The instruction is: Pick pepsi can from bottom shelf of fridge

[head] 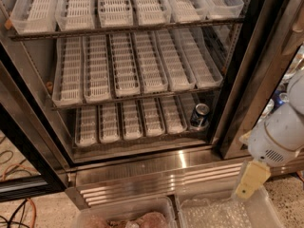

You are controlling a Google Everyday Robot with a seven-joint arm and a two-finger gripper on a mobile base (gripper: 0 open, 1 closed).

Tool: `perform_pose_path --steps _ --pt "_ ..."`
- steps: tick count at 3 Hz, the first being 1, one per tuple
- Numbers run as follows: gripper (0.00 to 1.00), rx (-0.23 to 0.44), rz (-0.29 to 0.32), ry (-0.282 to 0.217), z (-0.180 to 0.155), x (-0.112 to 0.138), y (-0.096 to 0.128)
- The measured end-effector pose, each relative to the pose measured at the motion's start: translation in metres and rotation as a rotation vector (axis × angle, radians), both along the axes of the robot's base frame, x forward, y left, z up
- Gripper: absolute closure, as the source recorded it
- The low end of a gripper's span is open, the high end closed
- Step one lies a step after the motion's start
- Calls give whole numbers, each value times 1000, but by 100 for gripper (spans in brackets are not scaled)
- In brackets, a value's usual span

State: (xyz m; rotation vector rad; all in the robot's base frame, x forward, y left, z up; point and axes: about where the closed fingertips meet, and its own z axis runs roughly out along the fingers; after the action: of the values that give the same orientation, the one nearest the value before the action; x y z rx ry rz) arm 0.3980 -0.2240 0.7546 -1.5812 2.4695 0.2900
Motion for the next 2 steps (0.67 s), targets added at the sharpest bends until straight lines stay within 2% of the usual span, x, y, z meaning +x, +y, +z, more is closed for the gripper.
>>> perform_pose_path --steps 1,2 --pt "0 -1 3 22 -8 -8 0" --pt "0 -1 3 22 -8 -7 0"
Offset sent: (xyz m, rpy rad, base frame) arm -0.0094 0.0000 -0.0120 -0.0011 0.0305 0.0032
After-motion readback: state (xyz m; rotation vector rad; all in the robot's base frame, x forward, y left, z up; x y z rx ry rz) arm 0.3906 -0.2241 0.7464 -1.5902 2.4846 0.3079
